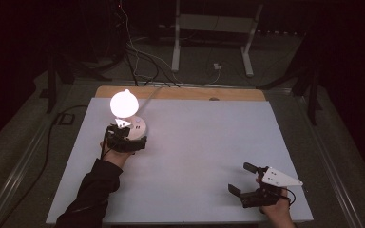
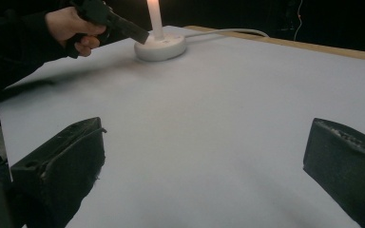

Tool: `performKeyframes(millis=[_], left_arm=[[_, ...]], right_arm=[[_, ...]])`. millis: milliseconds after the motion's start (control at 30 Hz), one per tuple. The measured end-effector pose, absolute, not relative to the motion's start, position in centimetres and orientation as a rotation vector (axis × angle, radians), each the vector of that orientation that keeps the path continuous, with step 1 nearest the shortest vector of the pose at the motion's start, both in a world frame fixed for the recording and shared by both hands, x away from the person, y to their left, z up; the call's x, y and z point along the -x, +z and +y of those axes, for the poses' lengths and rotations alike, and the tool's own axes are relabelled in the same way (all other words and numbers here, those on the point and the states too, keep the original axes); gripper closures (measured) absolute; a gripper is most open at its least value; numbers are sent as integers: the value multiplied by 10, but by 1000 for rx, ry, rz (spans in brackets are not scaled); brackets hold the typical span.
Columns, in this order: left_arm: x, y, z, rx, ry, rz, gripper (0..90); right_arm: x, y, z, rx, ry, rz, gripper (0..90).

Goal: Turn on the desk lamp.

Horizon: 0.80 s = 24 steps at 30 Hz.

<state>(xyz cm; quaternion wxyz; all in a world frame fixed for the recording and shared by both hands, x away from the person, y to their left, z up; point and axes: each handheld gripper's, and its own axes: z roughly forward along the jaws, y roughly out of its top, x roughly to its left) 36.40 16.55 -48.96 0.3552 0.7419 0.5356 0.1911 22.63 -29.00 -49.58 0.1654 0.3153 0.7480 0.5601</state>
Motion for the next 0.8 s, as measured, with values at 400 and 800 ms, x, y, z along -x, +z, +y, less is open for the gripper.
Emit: performKeyframes(millis=[400, 800], left_arm=[[-355, -468, 175, -1919, 284, 1202, 3], [-333, -454, 182, -1896, 228, 1059, 3]], right_arm=[[-227, -497, -290, -905, 1593, 2133, 0], [-227, -497, -290, -906, 1588, 2134, 0]])
